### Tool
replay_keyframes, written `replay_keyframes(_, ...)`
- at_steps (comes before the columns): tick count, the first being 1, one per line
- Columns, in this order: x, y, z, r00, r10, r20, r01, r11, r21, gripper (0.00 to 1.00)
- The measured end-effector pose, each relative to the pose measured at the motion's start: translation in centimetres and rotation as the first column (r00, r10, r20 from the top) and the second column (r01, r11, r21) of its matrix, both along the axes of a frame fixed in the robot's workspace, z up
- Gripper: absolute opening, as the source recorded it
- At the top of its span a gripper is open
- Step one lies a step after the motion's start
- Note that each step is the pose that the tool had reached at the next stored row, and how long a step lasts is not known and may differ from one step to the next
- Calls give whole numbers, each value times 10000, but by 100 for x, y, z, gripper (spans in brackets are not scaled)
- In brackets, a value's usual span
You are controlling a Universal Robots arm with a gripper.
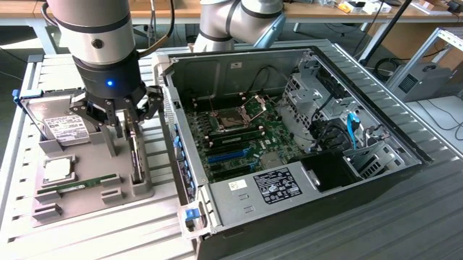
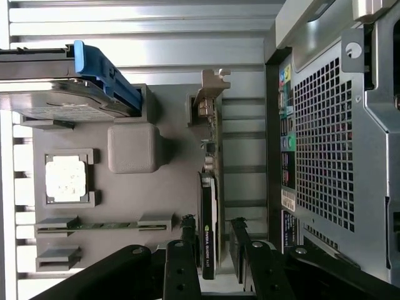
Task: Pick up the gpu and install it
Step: 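Pick up the gpu and move the gpu toward the slot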
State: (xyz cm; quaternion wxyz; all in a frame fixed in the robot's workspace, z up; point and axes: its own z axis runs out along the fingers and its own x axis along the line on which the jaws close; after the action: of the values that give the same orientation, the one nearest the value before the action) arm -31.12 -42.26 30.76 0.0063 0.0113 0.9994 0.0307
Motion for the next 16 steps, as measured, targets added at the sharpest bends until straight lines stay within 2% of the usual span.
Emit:
replay_keyframes(5,0,0,0,10000,0,-1,0,10000,-1,36)
replay_keyframes(6,0,0,0,10000,0,-1,0,10000,-1,37)
replay_keyframes(7,0,0,0,10000,0,-1,0,10000,-1,44)
replay_keyframes(10,0,0,-6,10000,0,3,0,10000,2,44)
replay_keyframes(16,0,0,-106,10000,-1,0,1,10000,13,44)
